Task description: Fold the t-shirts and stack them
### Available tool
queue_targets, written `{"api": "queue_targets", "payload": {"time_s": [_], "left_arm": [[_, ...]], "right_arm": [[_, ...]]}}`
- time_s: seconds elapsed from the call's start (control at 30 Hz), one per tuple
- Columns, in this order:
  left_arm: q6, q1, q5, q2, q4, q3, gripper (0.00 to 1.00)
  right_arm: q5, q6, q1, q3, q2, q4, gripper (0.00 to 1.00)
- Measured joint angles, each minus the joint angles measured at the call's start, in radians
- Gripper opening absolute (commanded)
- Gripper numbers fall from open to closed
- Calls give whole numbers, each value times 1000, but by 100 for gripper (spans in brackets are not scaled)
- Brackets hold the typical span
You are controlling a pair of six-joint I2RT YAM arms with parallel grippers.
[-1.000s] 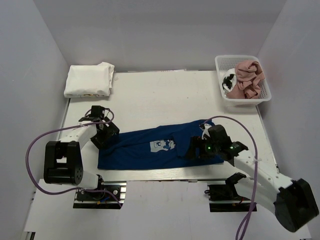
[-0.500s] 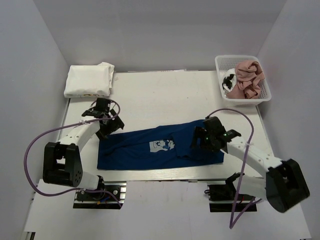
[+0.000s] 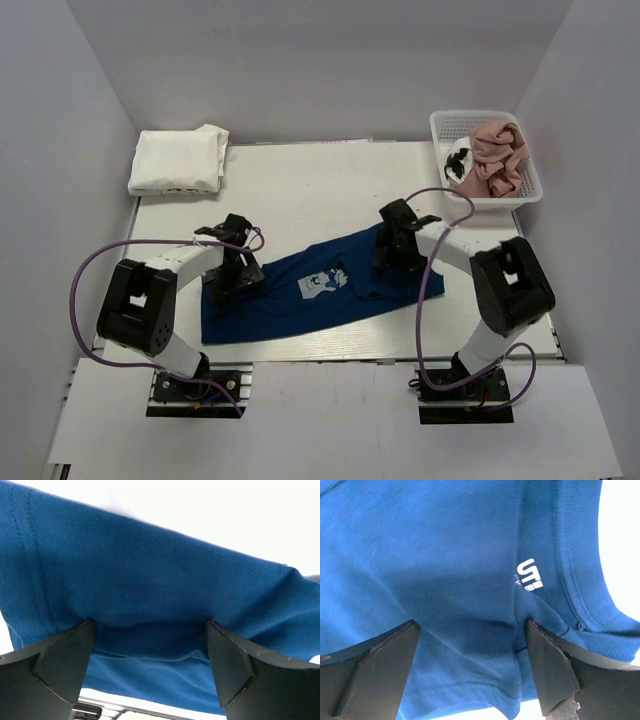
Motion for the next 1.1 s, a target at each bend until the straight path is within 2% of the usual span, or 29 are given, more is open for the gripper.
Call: {"api": "queue_targets", "payload": {"time_s": [0.13, 0.23, 0.37, 0.5, 0.57, 0.7, 0.9, 1.1], "left_arm": [[-43, -77, 14, -37, -12, -31, 100], [-82, -168, 69, -99, -43, -89, 100], [-127, -287, 170, -217, -78, -146, 100], [-151, -349, 134, -318, -201, -85, 100], [-160, -356, 54, -328, -270, 12, 100], [-145, -369, -38, -304, -288, 124, 100], [-23, -461, 31, -168, -167, 101, 100], [74, -560, 114, -59, -72, 72, 100]], "right_arm": [[38, -35, -34, 186, 174, -4, 89], [29, -87, -58, 420, 341, -20, 89], [2, -172, -70, 696, 539, 73, 90], [-68, -244, -82, 883, 659, 123, 90], [-95, -271, -86, 884, 655, 136, 90], [-150, -296, -89, 740, 540, 167, 90], [-204, -270, -65, 530, 319, 165, 90], [-218, -240, -38, 500, 340, 135, 90]]}}
